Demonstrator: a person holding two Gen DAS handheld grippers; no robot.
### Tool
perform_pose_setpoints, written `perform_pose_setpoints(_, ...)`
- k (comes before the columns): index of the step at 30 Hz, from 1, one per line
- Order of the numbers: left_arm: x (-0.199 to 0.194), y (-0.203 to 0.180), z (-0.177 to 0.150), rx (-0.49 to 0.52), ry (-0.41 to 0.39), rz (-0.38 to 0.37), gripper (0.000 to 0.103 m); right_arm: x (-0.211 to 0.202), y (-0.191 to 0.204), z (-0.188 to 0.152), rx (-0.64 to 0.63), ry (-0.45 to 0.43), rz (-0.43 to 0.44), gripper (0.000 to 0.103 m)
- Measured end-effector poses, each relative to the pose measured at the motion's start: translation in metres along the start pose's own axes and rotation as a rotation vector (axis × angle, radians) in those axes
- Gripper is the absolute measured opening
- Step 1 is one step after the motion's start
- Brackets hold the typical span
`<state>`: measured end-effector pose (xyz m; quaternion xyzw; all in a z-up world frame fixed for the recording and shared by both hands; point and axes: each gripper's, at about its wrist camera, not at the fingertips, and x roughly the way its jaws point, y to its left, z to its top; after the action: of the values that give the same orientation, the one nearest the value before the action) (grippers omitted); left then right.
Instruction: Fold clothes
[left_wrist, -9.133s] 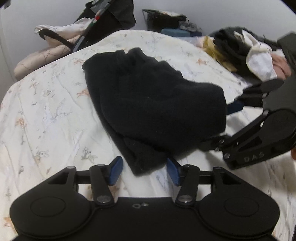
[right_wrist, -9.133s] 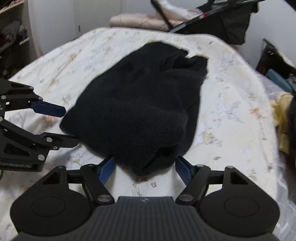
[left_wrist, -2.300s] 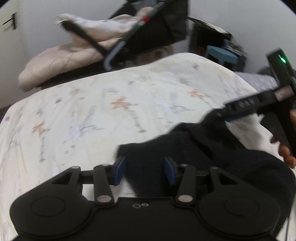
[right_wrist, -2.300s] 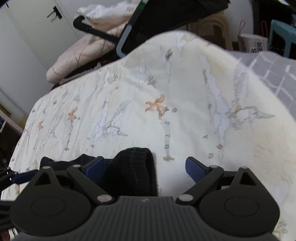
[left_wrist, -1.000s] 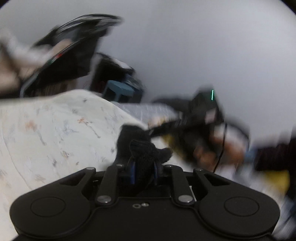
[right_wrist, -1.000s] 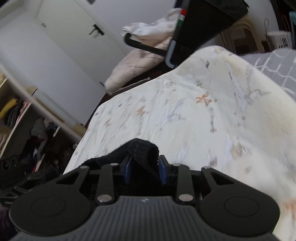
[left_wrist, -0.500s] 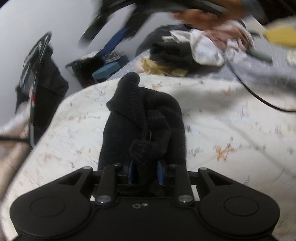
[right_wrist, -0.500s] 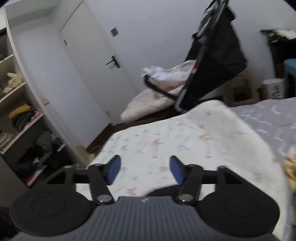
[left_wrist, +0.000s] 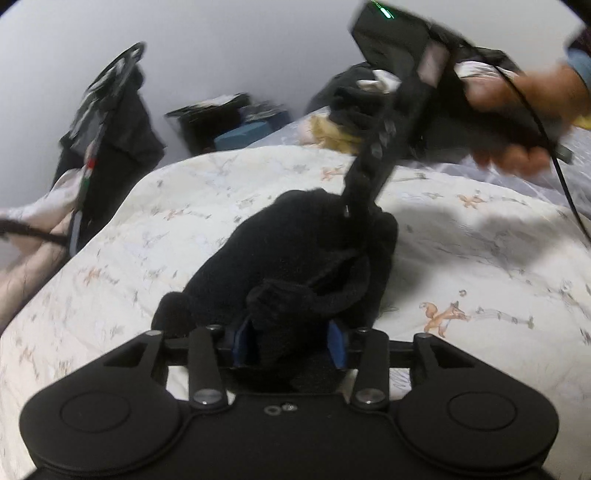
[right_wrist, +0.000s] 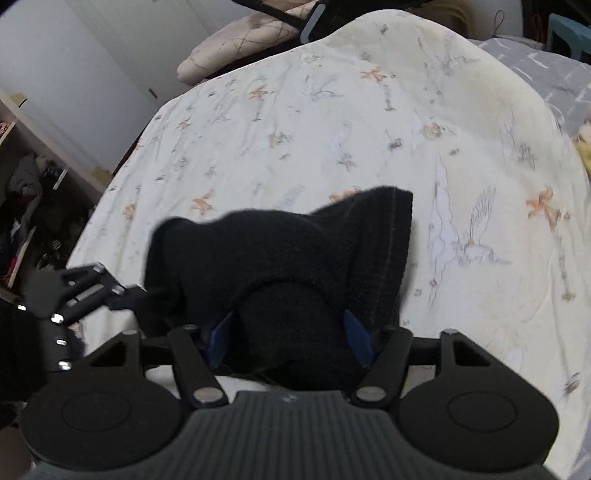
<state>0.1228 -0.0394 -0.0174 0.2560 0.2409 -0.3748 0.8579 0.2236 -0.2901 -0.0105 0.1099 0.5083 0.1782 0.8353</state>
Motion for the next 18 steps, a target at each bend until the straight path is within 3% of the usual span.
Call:
perform_pose_setpoints(2, -0.009, 0.0, 0.003, -0.032, 0.021, 0.015, 0.044, 0.007, -0.006, -0.002, 0.044, -0.033, -0.004, 0.088)
perform_pose_setpoints(4, -0.028, 0.008, 0.009, -0.133, 0.039, 0.002, 0.044, 0.005, 0.001, 0.001, 0.025, -0.06, -0.034, 0.09)
perform_pose_setpoints(8, -0.061, 0.044, 0.023, -0.513, -0.058, -0.057, 0.044, -0.041, 0.005, 0.005, 0.068, -0.195, 0.032, 0.091)
perform_pose_setpoints(12, -0.049, 0.068, 0.032, -0.768, -0.079, -0.079, 0.045, -0.072, 0.002, 0.008, 0.134, -0.282, 0.136, 0.091)
perform_pose_setpoints(15, -0.029, 0.078, 0.035, -0.942, -0.076, -0.109, 0.045, -0.061, 0.007, 0.021, 0.141, -0.249, 0.192, 0.091)
perform_pose_setpoints(18, -0.013, 0.072, 0.032, -0.96, -0.013, -0.069, 0.044, -0.038, 0.005, 0.02, 0.154, -0.178, 0.199, 0.092)
